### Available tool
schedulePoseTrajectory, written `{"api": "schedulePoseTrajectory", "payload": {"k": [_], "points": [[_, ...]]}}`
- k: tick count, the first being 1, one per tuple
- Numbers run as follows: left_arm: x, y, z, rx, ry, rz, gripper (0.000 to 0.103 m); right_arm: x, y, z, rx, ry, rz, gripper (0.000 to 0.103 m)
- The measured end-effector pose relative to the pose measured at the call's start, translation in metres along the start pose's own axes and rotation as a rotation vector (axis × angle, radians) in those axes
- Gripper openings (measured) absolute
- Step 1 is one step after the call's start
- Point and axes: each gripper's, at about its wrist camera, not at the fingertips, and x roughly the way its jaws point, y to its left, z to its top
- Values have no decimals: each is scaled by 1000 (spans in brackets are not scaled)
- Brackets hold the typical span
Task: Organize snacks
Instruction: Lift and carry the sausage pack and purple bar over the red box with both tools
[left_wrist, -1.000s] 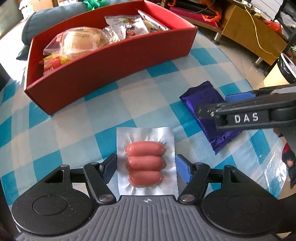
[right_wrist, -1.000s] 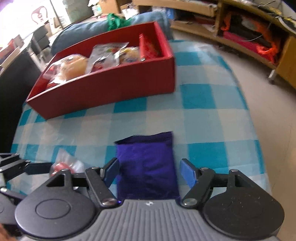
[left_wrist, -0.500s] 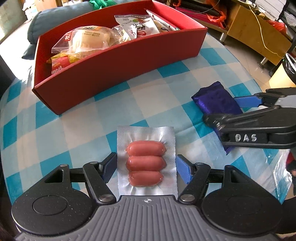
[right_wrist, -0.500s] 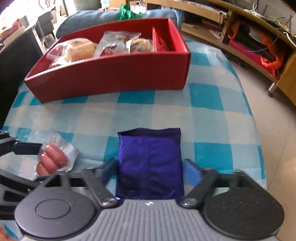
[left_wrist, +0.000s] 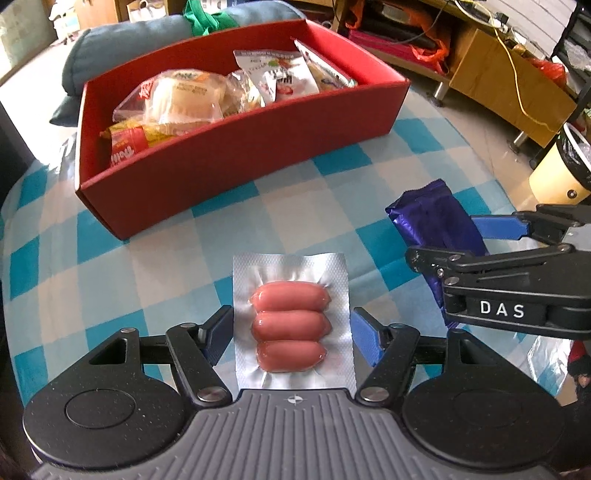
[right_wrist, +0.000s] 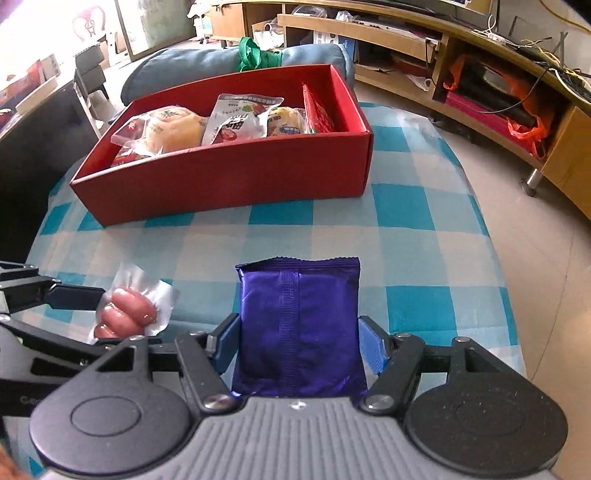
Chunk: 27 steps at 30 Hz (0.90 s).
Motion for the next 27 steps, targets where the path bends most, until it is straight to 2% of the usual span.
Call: {"api": "schedulePoseTrajectory", "payload": {"k": [10, 21, 25, 27], "points": [[13, -1, -4, 23, 22, 41, 76, 15, 3, -7, -23, 48, -9, 66], [19, -1, -4, 44, 26, 63, 93, 19, 3, -7, -30, 58, 1, 70], [18, -2, -5, 41, 22, 66, 91, 19, 3, -7, -27, 59, 0, 70], [16, -3, -6, 51, 19, 59, 81, 18, 3, -7, -29, 58, -3, 67]]}}
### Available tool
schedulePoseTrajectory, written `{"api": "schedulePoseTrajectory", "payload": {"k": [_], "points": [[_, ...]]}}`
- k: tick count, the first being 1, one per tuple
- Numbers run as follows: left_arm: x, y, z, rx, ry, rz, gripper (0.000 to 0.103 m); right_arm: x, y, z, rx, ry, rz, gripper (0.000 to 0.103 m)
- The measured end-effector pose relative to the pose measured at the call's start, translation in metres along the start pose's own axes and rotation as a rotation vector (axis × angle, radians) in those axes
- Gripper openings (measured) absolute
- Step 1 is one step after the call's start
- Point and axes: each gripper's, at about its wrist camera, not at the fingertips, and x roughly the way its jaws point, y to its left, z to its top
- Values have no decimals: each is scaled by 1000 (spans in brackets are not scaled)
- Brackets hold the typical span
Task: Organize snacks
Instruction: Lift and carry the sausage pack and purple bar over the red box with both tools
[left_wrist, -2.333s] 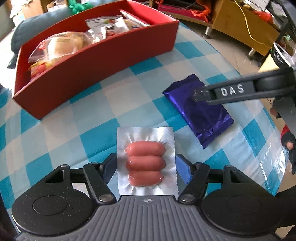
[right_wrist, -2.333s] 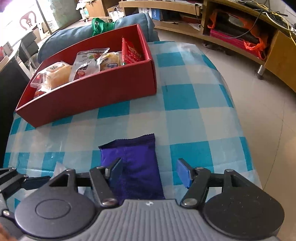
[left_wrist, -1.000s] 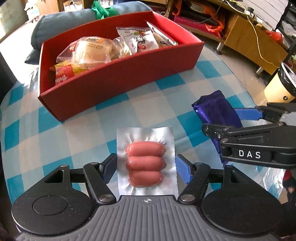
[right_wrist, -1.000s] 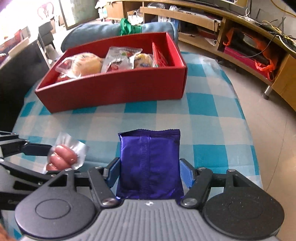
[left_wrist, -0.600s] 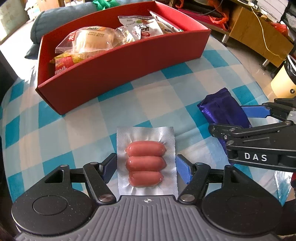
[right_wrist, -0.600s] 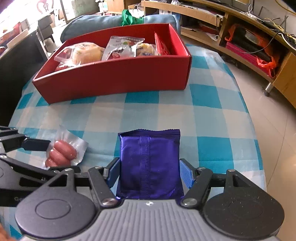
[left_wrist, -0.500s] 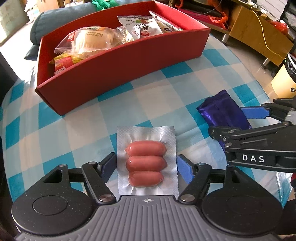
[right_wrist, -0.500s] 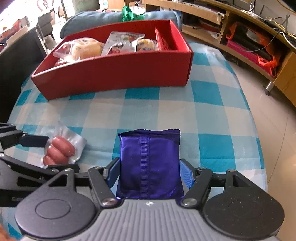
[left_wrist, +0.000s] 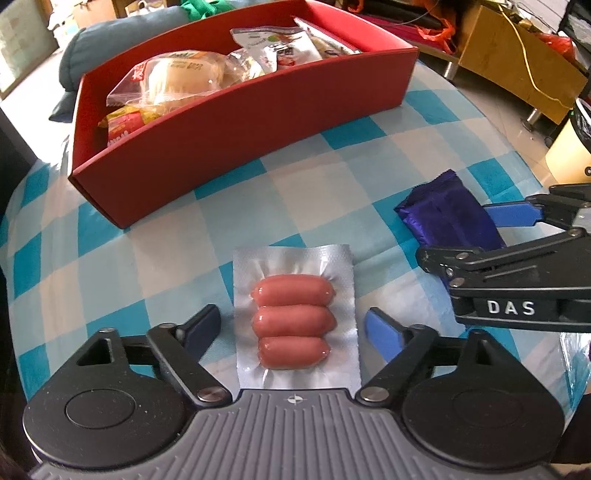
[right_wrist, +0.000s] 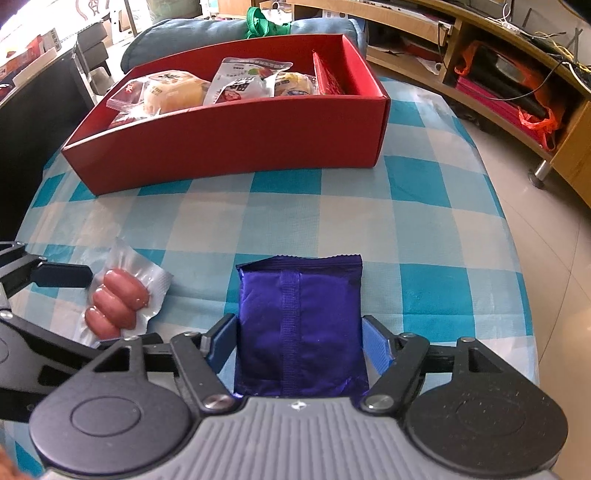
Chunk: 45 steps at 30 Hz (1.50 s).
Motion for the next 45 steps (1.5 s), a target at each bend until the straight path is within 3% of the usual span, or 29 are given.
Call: {"api": "schedulePoseTrajectory", "payload": {"k": [2, 9, 28, 38, 45], "points": [[-4, -3, 0, 10, -11, 2, 75, -1, 1, 0, -3, -4, -6, 66], [-10, -5, -1, 17, -25, -2, 74, -7, 2, 0, -7, -26, -13, 66], [-43, 5, 30, -9, -165, 3, 74, -46, 4, 39, 22, -194, 29, 66], [-54, 33, 74, -68, -238, 49, 74, -51, -2, 94, 37, -298, 25, 66], [-34, 61, 116, -136, -238, 88, 74, -29, -2, 140, 29, -323, 26, 66]]}}
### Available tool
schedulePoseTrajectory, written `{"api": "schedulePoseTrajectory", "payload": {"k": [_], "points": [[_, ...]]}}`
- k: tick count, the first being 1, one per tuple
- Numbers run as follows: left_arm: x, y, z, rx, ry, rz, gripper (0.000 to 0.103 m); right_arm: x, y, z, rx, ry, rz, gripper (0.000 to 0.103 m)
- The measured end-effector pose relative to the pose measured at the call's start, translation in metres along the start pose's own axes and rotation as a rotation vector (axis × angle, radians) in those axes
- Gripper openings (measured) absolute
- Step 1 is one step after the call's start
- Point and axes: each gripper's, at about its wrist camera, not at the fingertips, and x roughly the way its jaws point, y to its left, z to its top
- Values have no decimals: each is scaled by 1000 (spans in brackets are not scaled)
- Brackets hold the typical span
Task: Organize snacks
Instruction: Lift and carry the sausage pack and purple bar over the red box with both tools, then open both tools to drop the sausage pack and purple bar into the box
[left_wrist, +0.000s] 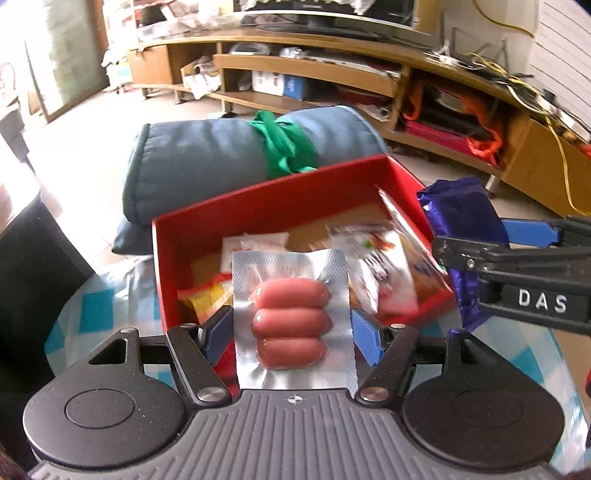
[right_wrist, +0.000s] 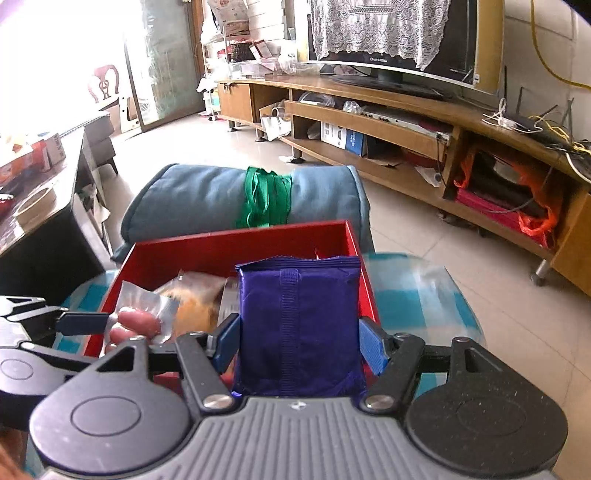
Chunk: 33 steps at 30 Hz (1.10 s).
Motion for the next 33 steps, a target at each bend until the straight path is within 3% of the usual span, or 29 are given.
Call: {"api": "schedulePoseTrajectory", "payload": {"k": [12, 28, 33], "points": [[33, 13, 18, -12, 14, 45, 77, 48, -9, 4, 26, 39, -1, 67], [13, 20, 13, -28, -11, 82, 89, 12, -4, 1, 50, -5, -1, 68], [0, 24, 10, -54, -39, 61, 97, -8, -2, -1, 68, -43, 12, 68]]}}
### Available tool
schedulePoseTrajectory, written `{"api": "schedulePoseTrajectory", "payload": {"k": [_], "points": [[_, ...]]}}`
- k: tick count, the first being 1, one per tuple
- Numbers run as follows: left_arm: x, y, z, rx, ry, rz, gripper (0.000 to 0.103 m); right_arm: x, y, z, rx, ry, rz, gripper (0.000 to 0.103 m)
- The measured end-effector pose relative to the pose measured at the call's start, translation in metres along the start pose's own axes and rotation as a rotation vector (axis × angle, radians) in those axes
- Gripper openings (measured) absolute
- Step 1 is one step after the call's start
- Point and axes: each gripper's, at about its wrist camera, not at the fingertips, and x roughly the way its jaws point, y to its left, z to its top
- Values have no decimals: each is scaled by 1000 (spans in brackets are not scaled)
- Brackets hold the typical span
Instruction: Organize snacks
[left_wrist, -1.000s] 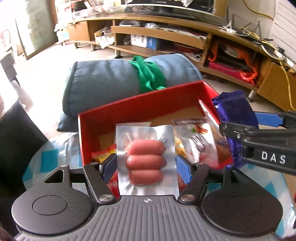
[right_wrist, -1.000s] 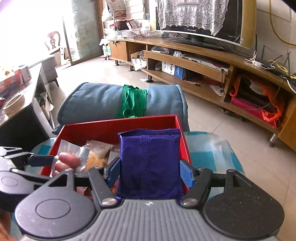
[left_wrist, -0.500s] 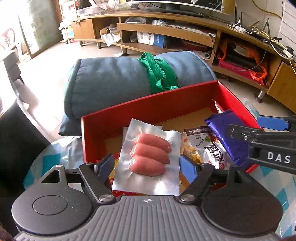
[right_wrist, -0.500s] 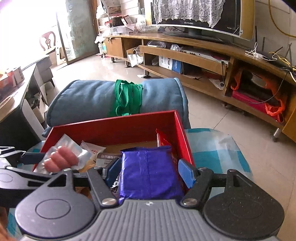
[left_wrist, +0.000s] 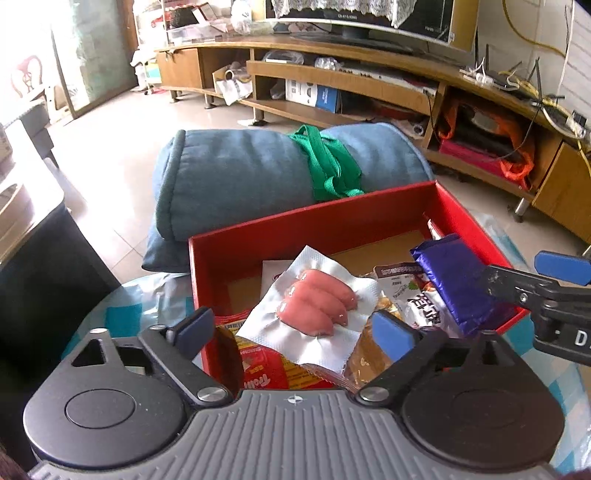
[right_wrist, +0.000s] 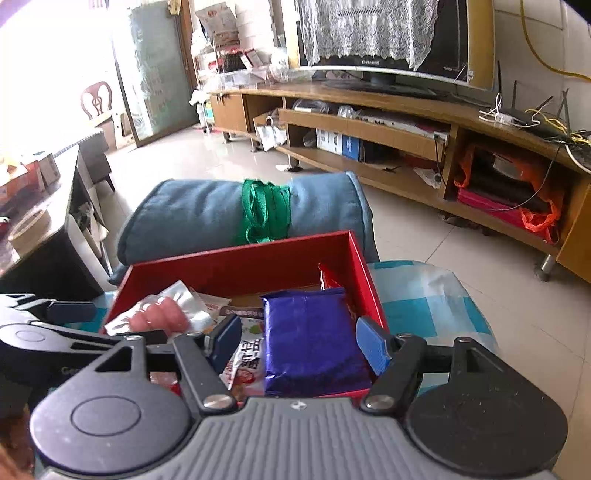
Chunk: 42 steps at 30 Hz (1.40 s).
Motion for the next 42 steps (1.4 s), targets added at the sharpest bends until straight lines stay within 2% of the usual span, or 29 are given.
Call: {"api": "schedulePoseTrajectory", "payload": {"k": [6, 12, 30, 42], "points": [[-11, -3, -6, 1, -16, 21, 103, -18, 2, -11, 24, 4, 9, 68], [-20, -11, -20, 36, -5, 36, 103, -33, -3, -27, 43, 18, -6, 68], [-48, -25, -60, 21, 16, -44, 103, -64, -13, -73, 125, 74, -35, 68], [-69, -33, -77, 41, -6, -71, 103, -83, -9, -89, 139, 75, -27, 68]]}}
